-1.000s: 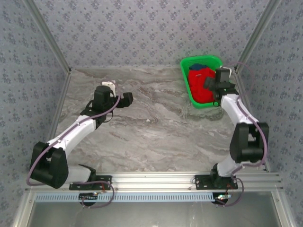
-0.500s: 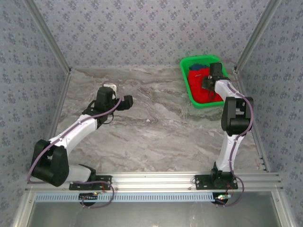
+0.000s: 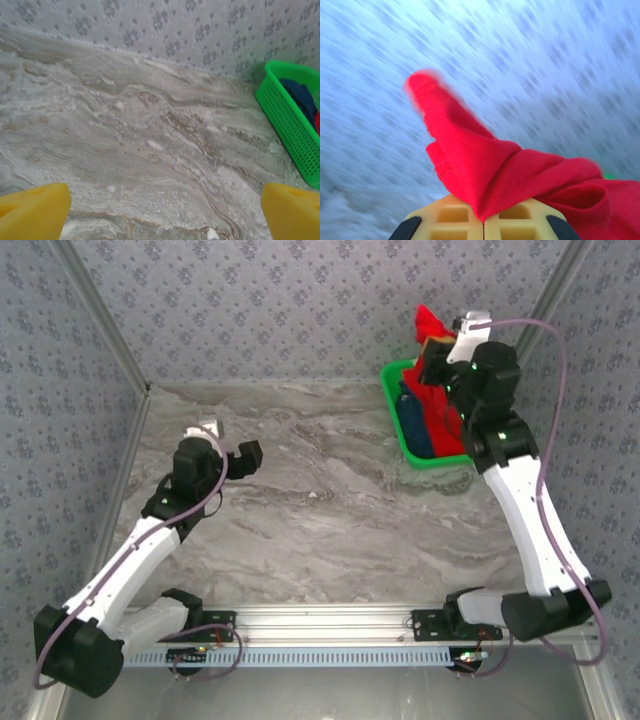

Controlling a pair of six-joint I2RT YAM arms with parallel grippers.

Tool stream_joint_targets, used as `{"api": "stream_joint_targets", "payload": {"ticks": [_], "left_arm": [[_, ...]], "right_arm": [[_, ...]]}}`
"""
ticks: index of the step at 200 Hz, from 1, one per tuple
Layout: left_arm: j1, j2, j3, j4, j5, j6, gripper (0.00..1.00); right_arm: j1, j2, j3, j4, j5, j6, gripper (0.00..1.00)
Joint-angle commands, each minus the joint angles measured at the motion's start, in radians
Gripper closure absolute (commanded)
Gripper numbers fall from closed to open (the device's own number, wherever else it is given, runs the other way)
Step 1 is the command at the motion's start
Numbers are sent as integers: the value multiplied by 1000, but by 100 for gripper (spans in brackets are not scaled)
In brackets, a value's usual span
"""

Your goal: Fold the inside-out t-shirt

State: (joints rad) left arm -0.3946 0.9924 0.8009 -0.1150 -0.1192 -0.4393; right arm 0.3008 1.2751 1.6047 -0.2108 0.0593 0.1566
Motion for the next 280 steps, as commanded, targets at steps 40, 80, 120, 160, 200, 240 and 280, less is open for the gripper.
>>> {"api": "stream_joint_targets", "payload": {"ticks": [40,80,120,160,200,240,280], "left_arm": [[141,-31,25,-98,-29,-81,2],[254,-115,32,-210,-84,-122,2],[286,-232,-5,-265,-139,-139,2],[280,-214,-60,-149,90,-160,2],[186,77,-64,73,248,-164,2],[159,441,157,-67,210,-28,8],[239,513,149,-23,259,-49,8]], "right_arm": [[350,156,274,-30,-60,-127,100],[418,324,298,-48,-126,-56,100],[413,496,261,-70,-211,38,100],[324,571,176,-259,-141,7,78],[261,509,59,-489,194,-49,42],[131,380,-152,-479,86,-11,23],[93,524,-103,-480,288,-99,16]]}}
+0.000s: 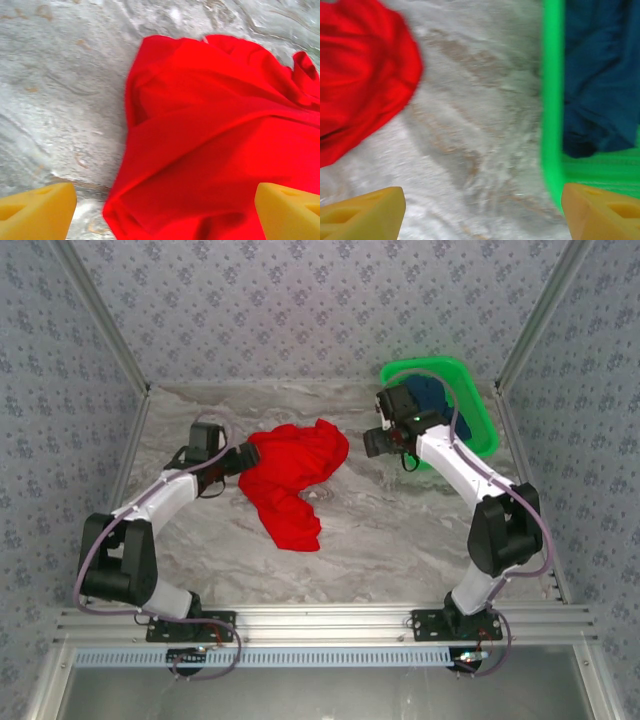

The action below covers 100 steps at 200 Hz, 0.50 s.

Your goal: Fold the inside-out t-shirt

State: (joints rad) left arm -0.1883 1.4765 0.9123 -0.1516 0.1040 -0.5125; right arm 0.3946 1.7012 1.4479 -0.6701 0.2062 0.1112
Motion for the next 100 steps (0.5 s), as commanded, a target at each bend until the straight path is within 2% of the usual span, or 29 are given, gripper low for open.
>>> {"api": "stream_joint_targets", "payload": {"ticks": [1,24,44,60,86,100], "left_arm": [[33,31,39,13,36,25,8],[33,67,55,3,42,38,8],[33,81,49,16,28,45,8],[32,106,60,21,26,51,8],[33,174,92,16,78,64,11],[38,205,106,11,111,61,13]], "right_arm": [[-2,108,57,-22,147,-56,16],[-27,241,160,-12,266,-124,18],[-69,311,238,4,291,-154,19],[-114,355,295,11,258,-151,21],[-188,415,370,19,130,-109,29],[-221,433,396,27,128,-84,33]]}}
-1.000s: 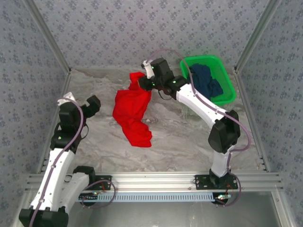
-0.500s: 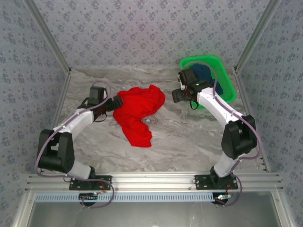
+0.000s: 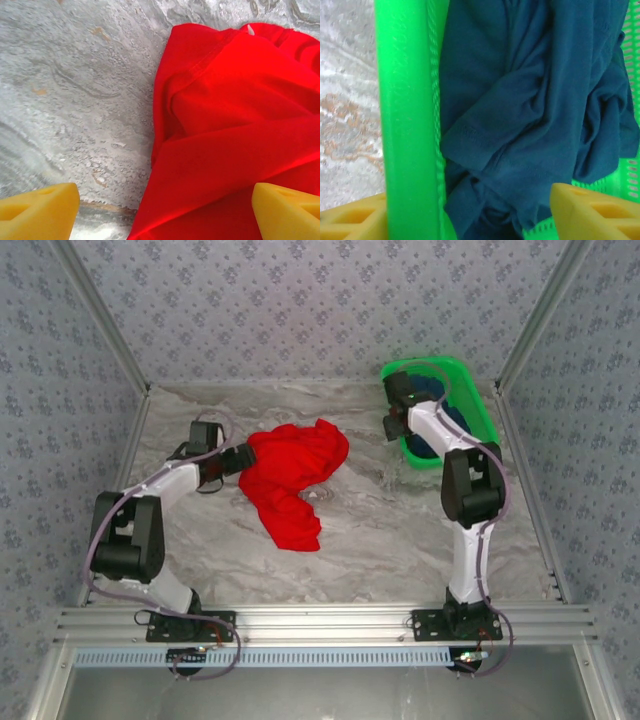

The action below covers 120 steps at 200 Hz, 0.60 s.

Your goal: Fold the inside-out t-shirt

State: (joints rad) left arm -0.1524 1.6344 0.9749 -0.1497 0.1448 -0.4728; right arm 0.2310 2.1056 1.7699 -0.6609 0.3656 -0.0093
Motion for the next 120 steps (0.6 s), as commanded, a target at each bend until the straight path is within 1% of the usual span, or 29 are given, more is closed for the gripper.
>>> {"api": "stream_joint_targets", "payload": {"ticks": [1,14,36,61,72,87,100,120], "left_arm": [[2,48,44,9,73,20,14],[1,62,45,15,94,12,15],[1,77,51,17,124,11,21],[2,95,56,12,147,13,27],[1,103,55,17,163,8,29],[2,112,51,29,187,1,33],[1,120,49,39,208,-6,38],[2,112,36,58,237,-19,50]], "right_arm": [[-60,29,75,19,-29,39,33],[-88,39,95,21,-19,58,37],[-136,51,136,11,-27,81,41],[-162,50,169,4,-38,82,40],[-163,44,181,1,-36,72,37],[-136,3,163,9,-46,71,29],[-85,-65,90,54,-53,34,23],[24,-189,-55,141,-85,-9,19]]}}
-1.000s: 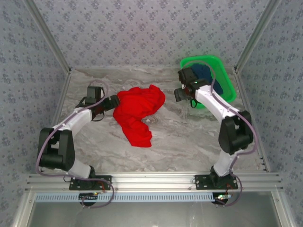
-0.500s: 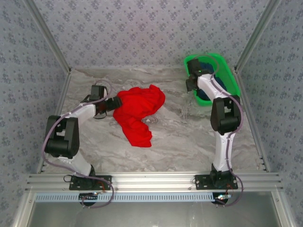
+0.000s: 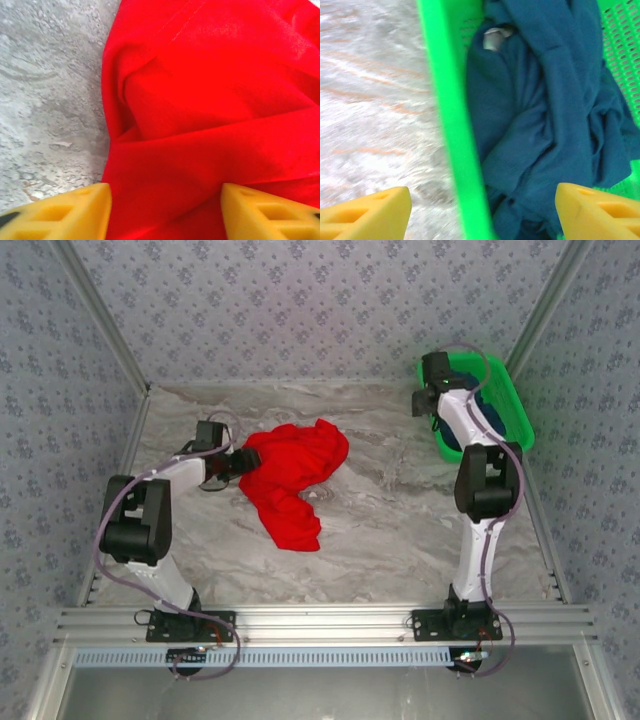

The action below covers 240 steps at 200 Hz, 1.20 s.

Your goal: Fold the inside-out t-shirt

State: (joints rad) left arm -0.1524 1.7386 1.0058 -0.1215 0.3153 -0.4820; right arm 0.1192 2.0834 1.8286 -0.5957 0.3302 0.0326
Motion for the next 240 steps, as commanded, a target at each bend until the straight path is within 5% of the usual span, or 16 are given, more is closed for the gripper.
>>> {"api": "stream_joint_targets", "payload": {"ticks": [1,55,112,135,173,210,240], "left_arm": [[2,6,3,32,68,-11,50],[2,-69,-80,112,108,-61,82],[-1,-145,-102,120,107,-87,100],[-3,-179,-113,114,98,-95,100],[-3,-246,-104,92,87,-117,100],[-29,-462,-73,103,134,-194,100],[-144,-689,-15,95,-39,-152,100]], "right_arm": [[141,-172,-120,77,-54,-52,19],[516,-429,-618,264,-394,141,26],[747,-393,-860,568,-441,316,24],[747,-292,-802,609,-457,285,38],[707,-312,-783,571,-521,242,100],[535,-740,-770,318,-526,165,100],[325,-983,-613,229,-606,230,100]]}}
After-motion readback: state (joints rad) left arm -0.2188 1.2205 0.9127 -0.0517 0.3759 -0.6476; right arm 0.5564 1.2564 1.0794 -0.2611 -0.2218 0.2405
